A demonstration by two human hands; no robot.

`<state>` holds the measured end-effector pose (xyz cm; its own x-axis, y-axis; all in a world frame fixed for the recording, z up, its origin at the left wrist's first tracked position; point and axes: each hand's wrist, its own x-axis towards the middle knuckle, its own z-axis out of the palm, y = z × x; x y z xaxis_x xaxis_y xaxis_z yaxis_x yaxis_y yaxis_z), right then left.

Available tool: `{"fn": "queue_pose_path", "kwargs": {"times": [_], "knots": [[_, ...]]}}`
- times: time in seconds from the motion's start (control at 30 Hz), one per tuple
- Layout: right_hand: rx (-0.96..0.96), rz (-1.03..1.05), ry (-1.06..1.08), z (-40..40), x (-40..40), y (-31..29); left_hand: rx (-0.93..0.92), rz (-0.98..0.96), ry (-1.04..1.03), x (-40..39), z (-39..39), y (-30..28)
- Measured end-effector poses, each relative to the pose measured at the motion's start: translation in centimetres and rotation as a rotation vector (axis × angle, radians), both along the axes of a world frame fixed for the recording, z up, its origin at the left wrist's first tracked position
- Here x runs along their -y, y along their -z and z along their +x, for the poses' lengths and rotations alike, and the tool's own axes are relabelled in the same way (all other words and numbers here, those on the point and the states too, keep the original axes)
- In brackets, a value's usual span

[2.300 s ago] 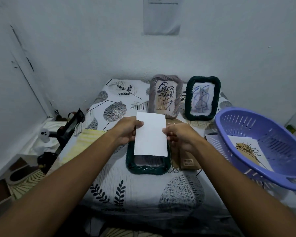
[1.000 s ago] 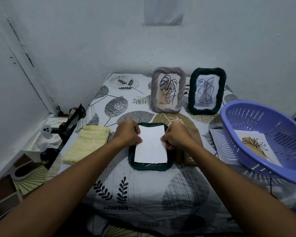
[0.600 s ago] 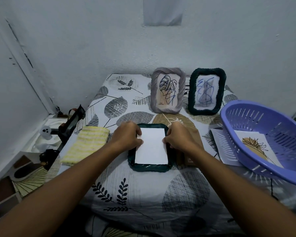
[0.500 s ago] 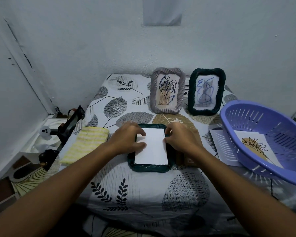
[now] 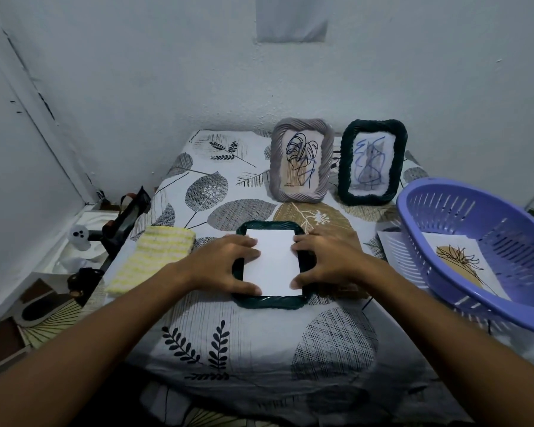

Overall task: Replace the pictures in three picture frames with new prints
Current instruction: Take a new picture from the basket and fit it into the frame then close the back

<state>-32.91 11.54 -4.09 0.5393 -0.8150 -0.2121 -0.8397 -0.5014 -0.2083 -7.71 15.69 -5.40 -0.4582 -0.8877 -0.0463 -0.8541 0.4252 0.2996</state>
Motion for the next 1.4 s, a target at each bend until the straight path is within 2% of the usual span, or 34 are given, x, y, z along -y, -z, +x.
{"fn": "queue_pose_path", "kwargs": {"times": [1.1, 1.27, 1.33, 1.4], "knots": [[0.044, -0.084, 0.018, 0.2, 0.3, -0.2, -0.069, 0.005, -0.033, 0.6, -0.2, 0.0], [0.373, -0.094, 0.262, -0.6, 0.7, -1.0, -0.070, 0.003, -0.035, 0.6, -0.3, -0.1], [0.387, -0.131, 0.379, -1.5, 1.1, -1.4, -0.071, -0.006, -0.025, 0.7, -0.3, -0.2], [0.309, -0.097, 0.444, -2.3, 1.4, -1.7, -0.056, -0.011, -0.021, 0.7, -0.4, -0.3]]}}
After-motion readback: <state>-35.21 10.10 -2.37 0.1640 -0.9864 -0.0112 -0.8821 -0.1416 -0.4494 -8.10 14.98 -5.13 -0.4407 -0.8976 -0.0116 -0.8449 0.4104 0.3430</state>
